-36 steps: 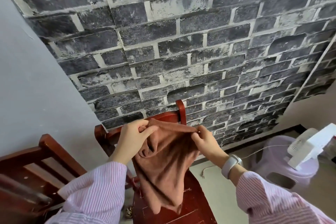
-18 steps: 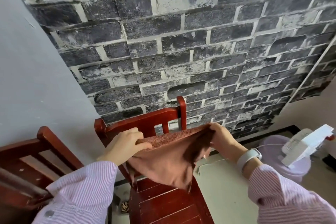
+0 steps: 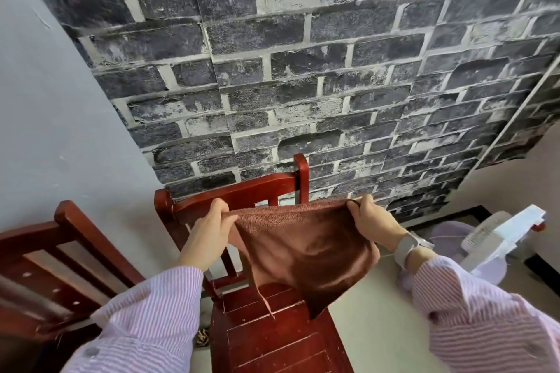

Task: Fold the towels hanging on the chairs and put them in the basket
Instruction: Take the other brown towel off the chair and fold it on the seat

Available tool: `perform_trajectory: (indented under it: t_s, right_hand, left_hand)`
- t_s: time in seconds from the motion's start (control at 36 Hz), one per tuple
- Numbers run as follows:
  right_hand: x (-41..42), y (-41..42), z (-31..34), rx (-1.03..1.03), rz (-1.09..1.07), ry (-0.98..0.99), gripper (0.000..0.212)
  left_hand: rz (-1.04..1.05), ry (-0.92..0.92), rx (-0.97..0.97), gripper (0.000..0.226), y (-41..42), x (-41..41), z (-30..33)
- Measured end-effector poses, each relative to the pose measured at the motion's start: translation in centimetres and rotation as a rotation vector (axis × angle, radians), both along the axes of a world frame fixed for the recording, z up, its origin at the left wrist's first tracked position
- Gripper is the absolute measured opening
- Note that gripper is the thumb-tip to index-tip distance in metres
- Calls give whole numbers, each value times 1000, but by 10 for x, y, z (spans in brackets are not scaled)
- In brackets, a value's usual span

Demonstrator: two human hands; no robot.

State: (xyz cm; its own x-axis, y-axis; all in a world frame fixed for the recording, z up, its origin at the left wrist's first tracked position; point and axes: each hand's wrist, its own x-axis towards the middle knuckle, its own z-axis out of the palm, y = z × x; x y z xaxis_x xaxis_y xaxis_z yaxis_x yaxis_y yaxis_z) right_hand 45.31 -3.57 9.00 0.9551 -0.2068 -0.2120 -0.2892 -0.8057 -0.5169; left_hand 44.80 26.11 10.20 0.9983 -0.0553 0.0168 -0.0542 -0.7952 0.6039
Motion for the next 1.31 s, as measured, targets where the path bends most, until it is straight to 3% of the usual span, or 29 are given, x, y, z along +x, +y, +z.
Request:
perform_trajectory:
  t_s: [0.08,0.22,0.31,0.5,0.58,0.67,0.72,1.03,1.08,1.17,1.25,1.31]
  right_hand:
    - [-2,0,-5,68,-13,-22,26]
    - [-1,-8,-7,553,-131,-143,7]
    - [-3,-17,-8,757,-116,-70,21]
    - [-13,-31,0,871,-77,50,36]
    - [-14,-32,-4,722,-128,-26,33]
    - [-11,-30,-10,236,-46,-103,30]
    - [-11,-29,-13,45,9,-94,29]
    - [-17,-35,-26,-138,-44,-157,20]
    - [-18,-34,-26,-54,-67,-246,20]
    - [-16,-32,-22,289,-179,-366,23]
    - [-7,-36,-19,718,-342,-311,35]
    - [-3,-39,-21,826,-378,-274,42]
  left_hand:
    - [16,-51,-113,14,1,0,-6]
    - [89,-69,-298,19,11,3,-8]
    - [122,-43,-335,15,20,3,-11]
    - [125,64,-398,11,29,0,-14]
    - [124,61,-294,16,34,3,-19]
    - [114,56,-251,19,32,3,-21]
    - [106,23,-277,14,27,0,-17]
    - [101,-32,-465,29,23,-6,-5]
    - [115,-33,-476,28,24,-6,-4]
    - [130,-50,-441,26,26,-4,-3]
    - [131,-72,-371,25,28,-3,-1]
    - [130,-70,-340,26,31,-1,-1]
